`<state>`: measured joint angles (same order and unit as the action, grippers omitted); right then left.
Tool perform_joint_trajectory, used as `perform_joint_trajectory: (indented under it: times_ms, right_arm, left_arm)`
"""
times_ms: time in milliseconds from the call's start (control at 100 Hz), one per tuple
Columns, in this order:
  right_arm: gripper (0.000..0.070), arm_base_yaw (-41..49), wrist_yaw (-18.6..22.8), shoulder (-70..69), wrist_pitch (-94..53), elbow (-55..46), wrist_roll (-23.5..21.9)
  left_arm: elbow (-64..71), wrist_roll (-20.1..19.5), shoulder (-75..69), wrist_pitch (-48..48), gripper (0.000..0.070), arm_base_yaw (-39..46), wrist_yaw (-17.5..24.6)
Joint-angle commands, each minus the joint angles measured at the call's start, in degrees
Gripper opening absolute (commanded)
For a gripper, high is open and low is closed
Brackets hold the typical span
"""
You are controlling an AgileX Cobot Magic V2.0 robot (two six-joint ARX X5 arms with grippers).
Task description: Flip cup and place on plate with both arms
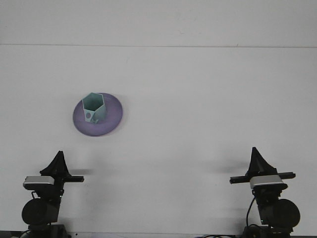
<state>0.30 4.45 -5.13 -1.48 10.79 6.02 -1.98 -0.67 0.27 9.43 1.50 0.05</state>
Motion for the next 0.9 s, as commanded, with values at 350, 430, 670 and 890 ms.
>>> perform_joint_trajectory:
  times_ms: [350, 430, 670, 890]
  right_arm:
    - [0.0, -0.5, 0.0, 5.1, 1.4, -10.1, 6.2]
    - [0.0, -0.5, 0.1, 5.0, 1.5, -10.1, 5.6]
    - [0.0, -0.5, 0.0, 5.1, 1.5, -10.1, 5.6]
    - [0.0, -0.5, 0.0, 5.1, 1.5, -10.1, 5.6]
  left_arm:
    - [1.2, 0.2, 0.0, 0.5, 0.0016, 0.0, 0.0]
    - [1.2, 0.2, 0.0, 0.5, 0.0016, 0.0, 0.0]
    - [1.2, 0.2, 0.0, 0.5, 0.0016, 0.0, 0.0]
    - [1.2, 0.2, 0.0, 0.5, 0.0016, 0.0, 0.0]
